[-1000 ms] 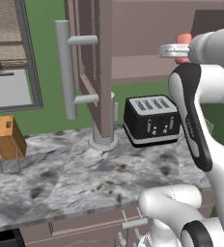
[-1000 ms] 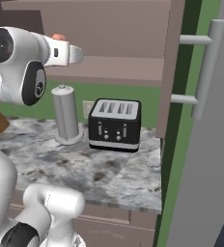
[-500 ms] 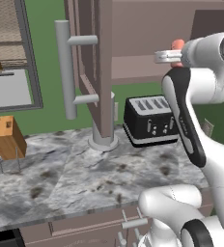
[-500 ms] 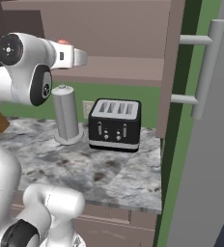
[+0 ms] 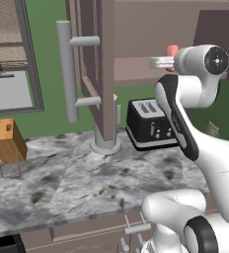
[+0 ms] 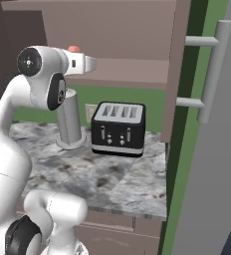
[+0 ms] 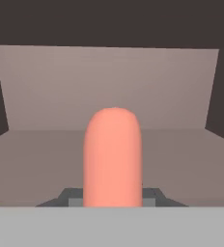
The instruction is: Pick up the bar soap and dish brush from the sink, and place them back in the cabinet, and close the cabinet doors.
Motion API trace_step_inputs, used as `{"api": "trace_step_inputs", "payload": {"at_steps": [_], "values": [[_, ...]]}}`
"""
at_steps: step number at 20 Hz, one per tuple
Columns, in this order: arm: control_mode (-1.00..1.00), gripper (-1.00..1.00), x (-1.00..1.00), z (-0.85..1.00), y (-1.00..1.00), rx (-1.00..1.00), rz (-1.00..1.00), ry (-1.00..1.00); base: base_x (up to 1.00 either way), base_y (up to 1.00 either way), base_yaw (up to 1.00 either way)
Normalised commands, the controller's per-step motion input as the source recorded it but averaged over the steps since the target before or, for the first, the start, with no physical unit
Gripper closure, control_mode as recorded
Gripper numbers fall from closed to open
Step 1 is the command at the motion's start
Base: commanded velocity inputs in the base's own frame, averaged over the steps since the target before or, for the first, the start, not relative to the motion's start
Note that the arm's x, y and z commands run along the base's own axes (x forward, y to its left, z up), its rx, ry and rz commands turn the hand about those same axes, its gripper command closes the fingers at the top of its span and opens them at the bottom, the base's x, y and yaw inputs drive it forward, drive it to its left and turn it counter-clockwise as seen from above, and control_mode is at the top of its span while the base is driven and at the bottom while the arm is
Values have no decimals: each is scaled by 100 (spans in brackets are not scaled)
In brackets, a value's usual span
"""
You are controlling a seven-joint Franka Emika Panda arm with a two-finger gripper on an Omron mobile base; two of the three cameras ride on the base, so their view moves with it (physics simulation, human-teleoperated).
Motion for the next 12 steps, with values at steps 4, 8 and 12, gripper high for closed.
{"api": "trace_step_inputs", "payload": {"at_steps": [4,8,12], "values": [[-100,100,50,0,0,0,0,0,0,0,0],[-100,100,43,0,0,0,0,6,0,0,0],[-100,100,41,0,0,0,0,3,0,0,0]]}}
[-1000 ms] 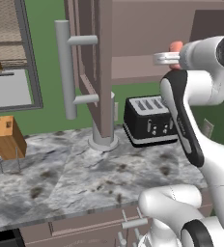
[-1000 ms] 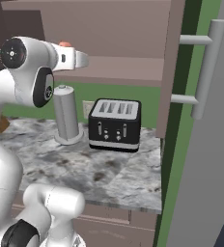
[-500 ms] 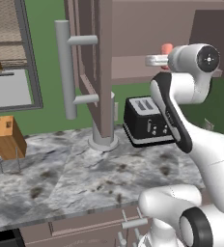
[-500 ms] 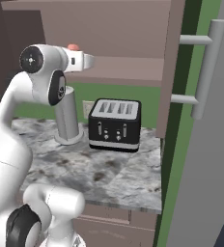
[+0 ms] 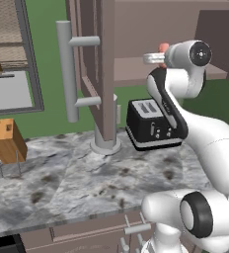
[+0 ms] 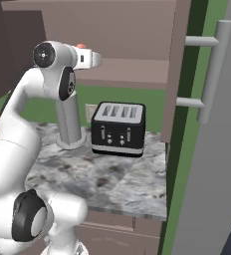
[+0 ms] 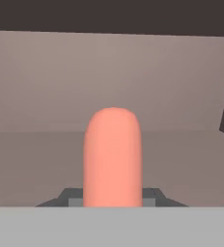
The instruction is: Pick up the bar soap and dish brush from the sink, and place them back in the cabinet, and close the cabinet doors.
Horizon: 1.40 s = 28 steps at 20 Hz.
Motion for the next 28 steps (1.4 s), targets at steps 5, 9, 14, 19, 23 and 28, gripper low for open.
{"api": "trace_step_inputs", "payload": {"at_steps": [5,9,14,19,23,28], "values": [[-100,100,38,0,0,0,0,0,0,0,0],[-100,100,34,0,0,0,0,0,0,0,0],[-100,100,28,-1,0,0,1,3,0,0,0],[-100,100,26,-3,0,0,1,5,0,0,0],[-100,100,27,-3,0,0,0,4,0,0,0],[-100,100,26,-9,0,0,0,2,0,0,0]]}}
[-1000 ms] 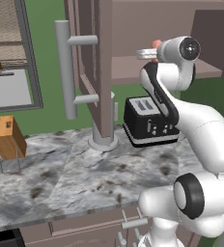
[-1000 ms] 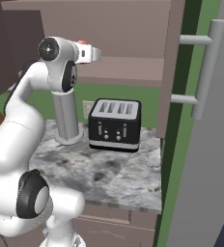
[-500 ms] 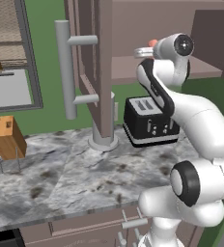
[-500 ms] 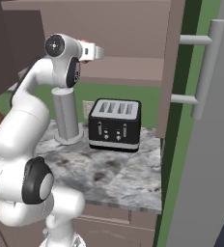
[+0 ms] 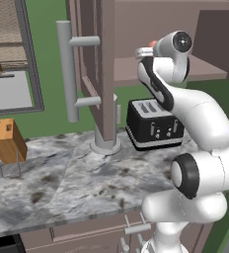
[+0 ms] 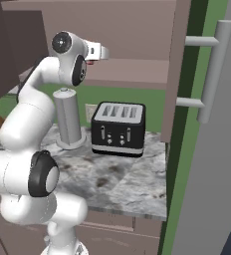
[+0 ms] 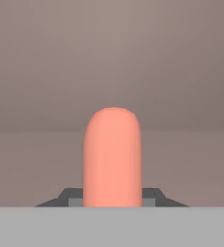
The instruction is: Pick up the bar soap and dish brush from the sink, and place them back in the cabinet, and close the cabinet doors.
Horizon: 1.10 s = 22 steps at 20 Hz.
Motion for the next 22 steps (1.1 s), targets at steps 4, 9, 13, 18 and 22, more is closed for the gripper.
{"api": "trace_step_inputs", "payload": {"at_steps": [4,9,13,18,22], "values": [[-100,100,24,-17,0,0,0,0,0,0,0],[-100,100,28,-17,0,0,0,0,0,0,0],[-100,100,31,-4,0,0,0,0,0,0,0],[-100,100,30,0,0,0,0,6,0,0,0],[-100,100,27,0,0,0,0,8,0,0,0]]}}
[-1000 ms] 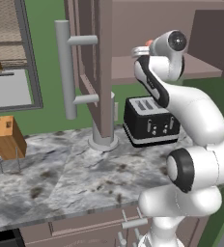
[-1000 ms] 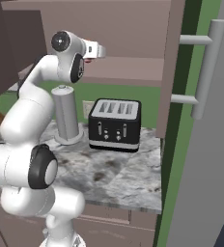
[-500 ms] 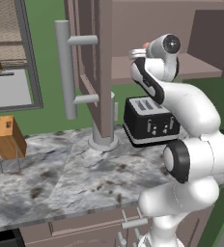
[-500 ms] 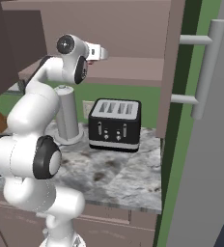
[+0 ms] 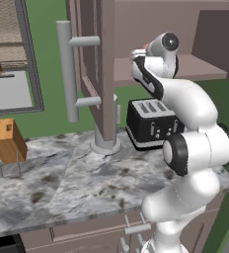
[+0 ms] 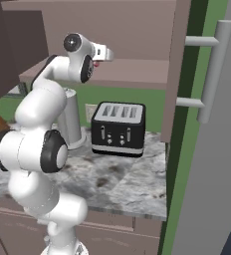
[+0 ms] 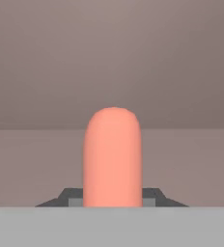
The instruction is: Pick up the bar soap and dish brush from the sink, and place them back in the cabinet, and close the cabinet doors.
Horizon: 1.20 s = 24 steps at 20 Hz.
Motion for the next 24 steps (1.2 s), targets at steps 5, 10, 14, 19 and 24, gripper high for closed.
{"api": "trace_step_inputs", "payload": {"at_steps": [5,10,14,19,24], "values": [[-100,100,25,-1,0,0,0,5,0,0,0],[-100,100,23,-4,0,0,0,0,0,0,0],[-100,100,23,-10,0,0,0,0,0,0,0],[-100,100,24,-13,0,0,0,0,0,0,0],[-100,100,27,-17,0,0,0,0,0,0,0]]}}
